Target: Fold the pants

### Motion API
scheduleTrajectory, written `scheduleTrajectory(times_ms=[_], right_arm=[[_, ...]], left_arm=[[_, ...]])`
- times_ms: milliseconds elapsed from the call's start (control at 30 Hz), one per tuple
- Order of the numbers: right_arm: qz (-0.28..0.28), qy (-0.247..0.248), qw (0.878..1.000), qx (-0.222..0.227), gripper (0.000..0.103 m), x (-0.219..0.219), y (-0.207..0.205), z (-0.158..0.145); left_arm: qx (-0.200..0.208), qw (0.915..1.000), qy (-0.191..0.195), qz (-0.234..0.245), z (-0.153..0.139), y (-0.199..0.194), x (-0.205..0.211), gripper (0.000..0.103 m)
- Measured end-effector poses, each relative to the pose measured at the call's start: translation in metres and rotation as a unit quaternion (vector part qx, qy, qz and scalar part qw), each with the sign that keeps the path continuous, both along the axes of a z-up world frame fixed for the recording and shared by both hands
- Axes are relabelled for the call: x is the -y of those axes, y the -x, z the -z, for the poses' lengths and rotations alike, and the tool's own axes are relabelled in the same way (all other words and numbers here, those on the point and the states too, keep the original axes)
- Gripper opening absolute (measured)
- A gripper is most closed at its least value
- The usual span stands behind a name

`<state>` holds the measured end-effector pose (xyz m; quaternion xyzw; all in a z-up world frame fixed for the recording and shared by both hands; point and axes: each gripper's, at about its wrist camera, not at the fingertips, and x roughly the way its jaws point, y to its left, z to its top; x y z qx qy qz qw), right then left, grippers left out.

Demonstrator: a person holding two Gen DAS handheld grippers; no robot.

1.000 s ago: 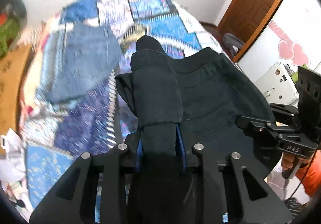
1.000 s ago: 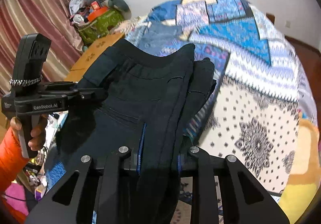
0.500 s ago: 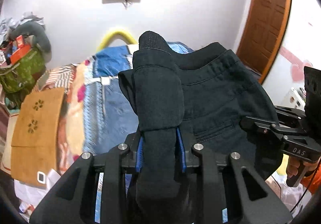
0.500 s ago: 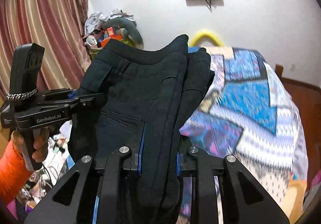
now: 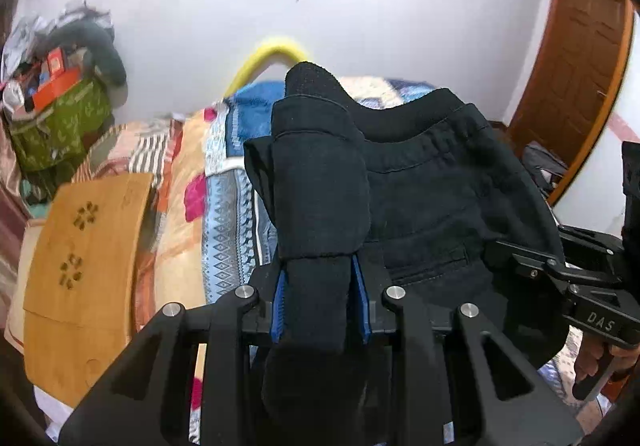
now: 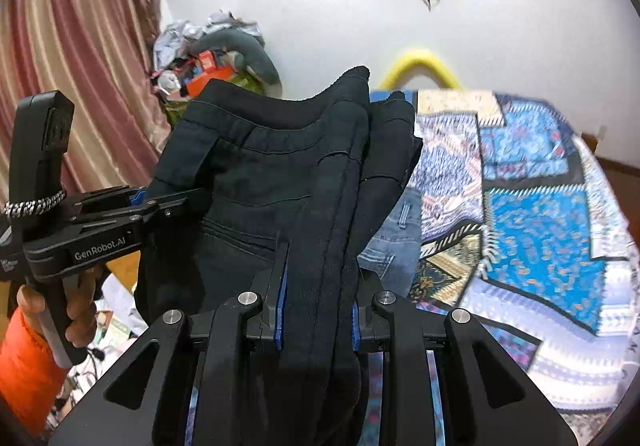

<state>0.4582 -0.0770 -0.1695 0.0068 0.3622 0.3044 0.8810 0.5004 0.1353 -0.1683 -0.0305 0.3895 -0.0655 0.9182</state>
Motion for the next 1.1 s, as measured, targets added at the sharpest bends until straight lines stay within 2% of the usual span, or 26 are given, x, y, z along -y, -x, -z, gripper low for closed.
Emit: scheduleTrajectory(times_ms=[233, 333, 500, 600, 667, 767, 867, 967, 1100], right_arm=[[0.003, 0.018, 0.999, -0.048, 0.021, -0.022, -0.053, 0.056], [0.000, 0.043, 0.997, -0.066, 0.021, -0.032, -0.068, 0.078], [0.008, 0.073, 0.992, -0.102, 0.022, -0.035, -0.077, 0.104], [0.016, 0.088, 0.989, -0.119, 0.024, -0.034, -0.077, 0.114], [0.021, 0.091, 0.989, -0.117, 0.026, -0.030, -0.071, 0.114], [0.031, 0.088, 0.989, -0.116, 0.030, -0.021, -0.057, 0.104], [0.036, 0.082, 0.990, -0.105, 0.030, -0.011, -0.041, 0.089], [0.035, 0.073, 0.994, -0.068, 0.030, 0.003, -0.019, 0.060], [0.033, 0.051, 0.998, -0.010, 0.030, 0.017, 0.019, 0.012]], left_arm=[[-0.046, 0.9988, -0.002, -0.015, 0.068, -0.052, -0.016, 0.028], [-0.082, 0.9965, -0.003, -0.014, 0.097, -0.075, -0.023, 0.028], [-0.119, 0.9928, -0.004, -0.013, 0.132, -0.090, -0.026, 0.031], [-0.137, 0.9901, -0.025, -0.018, 0.147, -0.089, -0.023, 0.039], [-0.141, 0.9895, -0.025, -0.020, 0.151, -0.085, -0.025, 0.042], [-0.139, 0.9896, -0.030, -0.024, 0.143, -0.068, -0.028, 0.042], [-0.120, 0.9907, -0.057, -0.031, 0.122, -0.041, -0.025, 0.042], [-0.095, 0.9931, -0.063, -0.028, 0.094, -0.016, -0.021, 0.042], [-0.040, 0.9973, -0.054, -0.028, 0.038, 0.033, -0.013, 0.042]])
